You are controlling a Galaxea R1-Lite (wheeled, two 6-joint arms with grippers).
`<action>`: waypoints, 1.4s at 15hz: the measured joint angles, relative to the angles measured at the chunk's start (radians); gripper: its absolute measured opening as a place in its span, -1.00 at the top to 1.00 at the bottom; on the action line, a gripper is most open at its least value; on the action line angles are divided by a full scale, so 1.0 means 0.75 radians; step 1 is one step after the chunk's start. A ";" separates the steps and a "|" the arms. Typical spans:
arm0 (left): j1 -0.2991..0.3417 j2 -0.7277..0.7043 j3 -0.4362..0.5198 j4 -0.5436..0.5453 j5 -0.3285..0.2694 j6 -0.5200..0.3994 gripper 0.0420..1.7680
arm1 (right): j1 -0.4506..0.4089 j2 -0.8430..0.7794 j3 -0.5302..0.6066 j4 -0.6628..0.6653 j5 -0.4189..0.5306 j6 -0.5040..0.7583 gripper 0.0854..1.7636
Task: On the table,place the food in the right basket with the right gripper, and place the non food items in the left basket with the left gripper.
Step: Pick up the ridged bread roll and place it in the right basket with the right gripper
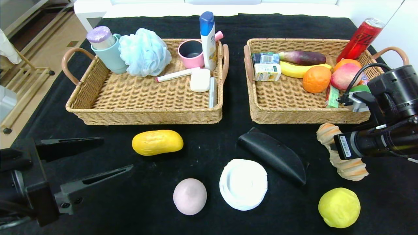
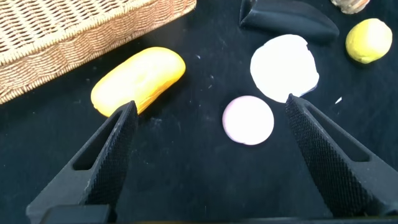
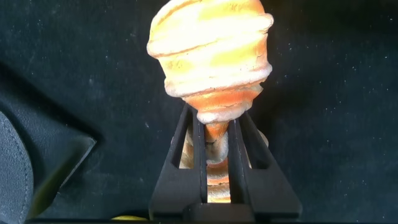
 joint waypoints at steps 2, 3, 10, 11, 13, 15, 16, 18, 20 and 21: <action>0.000 0.001 0.000 0.000 -0.001 0.000 -0.94 | 0.006 -0.002 0.002 0.001 -0.003 -0.005 0.73; 0.000 0.001 0.000 0.000 0.000 0.000 -0.94 | 0.015 -0.007 0.004 -0.001 -0.007 -0.005 0.73; 0.000 0.000 0.000 0.000 -0.002 0.000 -0.94 | 0.105 -0.170 -0.040 0.117 -0.026 -0.031 0.73; 0.000 0.000 0.000 0.000 -0.002 0.000 -0.94 | 0.111 -0.195 -0.065 0.150 -0.026 -0.035 0.73; 0.000 -0.002 0.000 -0.001 0.000 0.003 -0.94 | 0.127 -0.225 -0.134 0.174 -0.028 -0.044 0.74; 0.000 -0.003 0.000 -0.001 0.001 0.010 -0.94 | 0.142 -0.220 -0.232 0.178 -0.028 -0.054 0.74; 0.000 -0.003 0.000 -0.001 0.001 0.010 -0.94 | 0.150 -0.201 -0.296 0.178 -0.027 -0.057 0.74; 0.000 -0.002 0.000 -0.002 0.001 0.011 -0.94 | 0.158 -0.141 -0.431 0.170 -0.028 -0.058 0.74; 0.000 -0.001 0.000 -0.003 0.001 0.010 -0.94 | 0.161 -0.053 -0.578 0.159 -0.025 -0.053 0.74; 0.000 -0.002 0.000 -0.003 0.001 0.010 -0.94 | 0.161 -0.006 -0.641 0.142 -0.024 -0.049 0.74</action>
